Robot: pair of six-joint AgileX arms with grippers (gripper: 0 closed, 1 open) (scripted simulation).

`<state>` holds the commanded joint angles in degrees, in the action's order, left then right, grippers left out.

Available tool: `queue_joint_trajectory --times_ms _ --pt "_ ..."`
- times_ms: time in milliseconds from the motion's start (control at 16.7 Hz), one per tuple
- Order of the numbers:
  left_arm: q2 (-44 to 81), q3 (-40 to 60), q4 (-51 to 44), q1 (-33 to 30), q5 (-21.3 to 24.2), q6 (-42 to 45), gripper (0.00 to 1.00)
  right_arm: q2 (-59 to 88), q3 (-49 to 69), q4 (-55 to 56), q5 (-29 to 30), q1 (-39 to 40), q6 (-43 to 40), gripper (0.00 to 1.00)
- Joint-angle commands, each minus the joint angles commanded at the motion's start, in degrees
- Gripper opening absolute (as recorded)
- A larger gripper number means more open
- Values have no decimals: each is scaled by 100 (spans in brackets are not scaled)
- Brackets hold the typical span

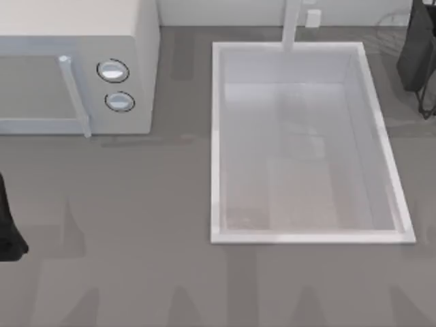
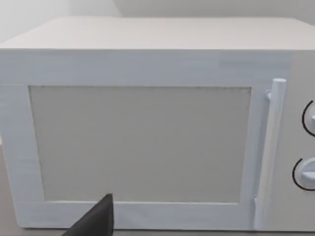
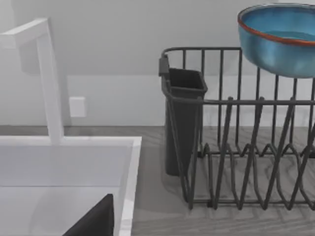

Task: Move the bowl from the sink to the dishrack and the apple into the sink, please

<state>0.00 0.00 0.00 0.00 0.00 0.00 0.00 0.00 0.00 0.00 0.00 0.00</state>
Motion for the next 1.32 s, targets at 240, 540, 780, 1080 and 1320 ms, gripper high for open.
queue_joint_trajectory --times_ms 240,540,780,1080,1320 --pt "0 0 0 0 0 0 100 0 0 0 0 0 0 100" --pt "0 0 0 0 0 0 100 2 1 1 0 -1 0 100" --pt "0 0 0 0 0 0 100 381 360 -351 -11 -104 -96 100" --pt "0 0 0 0 0 0 100 2202 1700 -1810 -19 -536 -517 100" --pt "0 0 0 0 0 0 100 4390 3004 -3317 -12 -974 -961 100"
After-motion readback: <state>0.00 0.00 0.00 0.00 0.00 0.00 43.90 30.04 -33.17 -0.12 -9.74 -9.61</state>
